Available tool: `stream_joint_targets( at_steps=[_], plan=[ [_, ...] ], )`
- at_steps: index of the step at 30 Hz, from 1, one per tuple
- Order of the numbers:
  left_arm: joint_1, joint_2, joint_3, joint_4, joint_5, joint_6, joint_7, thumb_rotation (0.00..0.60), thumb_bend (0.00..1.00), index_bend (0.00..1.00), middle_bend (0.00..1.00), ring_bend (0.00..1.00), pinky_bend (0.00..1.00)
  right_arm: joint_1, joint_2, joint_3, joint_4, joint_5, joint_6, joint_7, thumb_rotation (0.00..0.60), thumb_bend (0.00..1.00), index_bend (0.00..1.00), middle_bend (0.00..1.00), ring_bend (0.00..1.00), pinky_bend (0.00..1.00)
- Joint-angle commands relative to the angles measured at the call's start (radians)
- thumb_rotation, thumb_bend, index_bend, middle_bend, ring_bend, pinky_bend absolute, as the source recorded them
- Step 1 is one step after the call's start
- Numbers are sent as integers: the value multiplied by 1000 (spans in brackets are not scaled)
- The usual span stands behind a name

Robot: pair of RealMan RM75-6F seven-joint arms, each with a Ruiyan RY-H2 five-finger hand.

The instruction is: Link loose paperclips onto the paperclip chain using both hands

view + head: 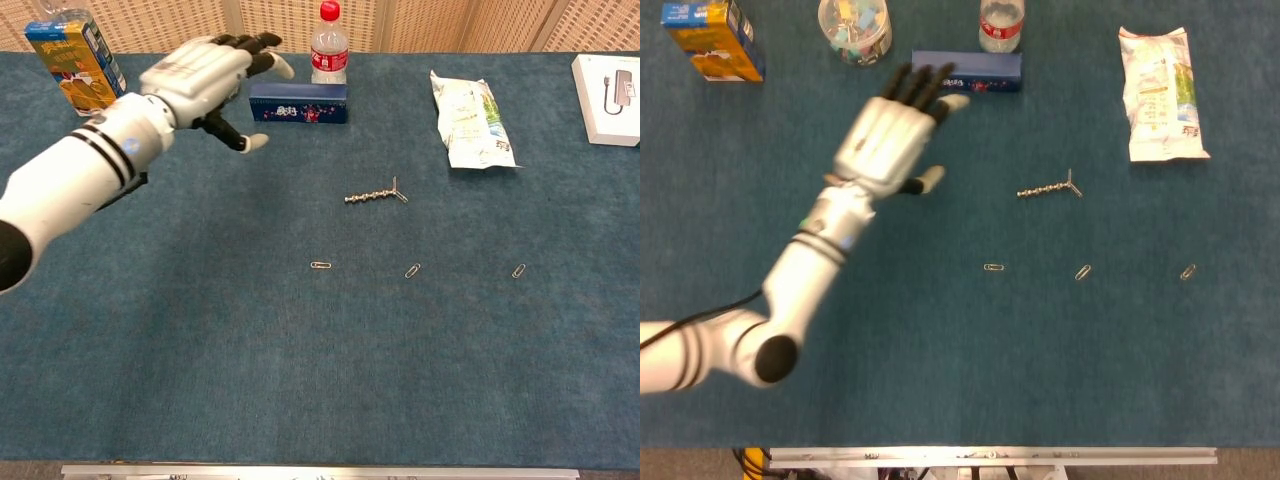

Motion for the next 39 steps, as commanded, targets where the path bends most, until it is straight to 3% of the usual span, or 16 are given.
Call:
stream_joint_targets(
  at_steps=[1,11,18,28,39],
  plan=[
    [106,100,69,-87,89,100,-40,600,272,208,9,0,0,29,-9,2,-3,-19,-27,-6,600,14,351,288,213,464],
    [317,247,170,-126,152,252,-102,600,272,257,44,0,0,132,-20,21,-21,-64,-104,-47,600,79,383,288,213,456],
    [454,304,234,-121,206,320,-169,600,272,306,91,31,4,239,-52,31,-19,-80,-200,-116,600,148,410,288,218,361],
    [582,303,220,-99,235,400,-236,600,272,334,103,51,12,387,-162,25,30,-61,-343,-206,600,190,418,271,188,324],
    [647,266,186,-15,230,367,-284,600,272,340,102,50,12,518,-309,12,141,-20,-456,-260,600,264,422,248,172,324]
  ],
)
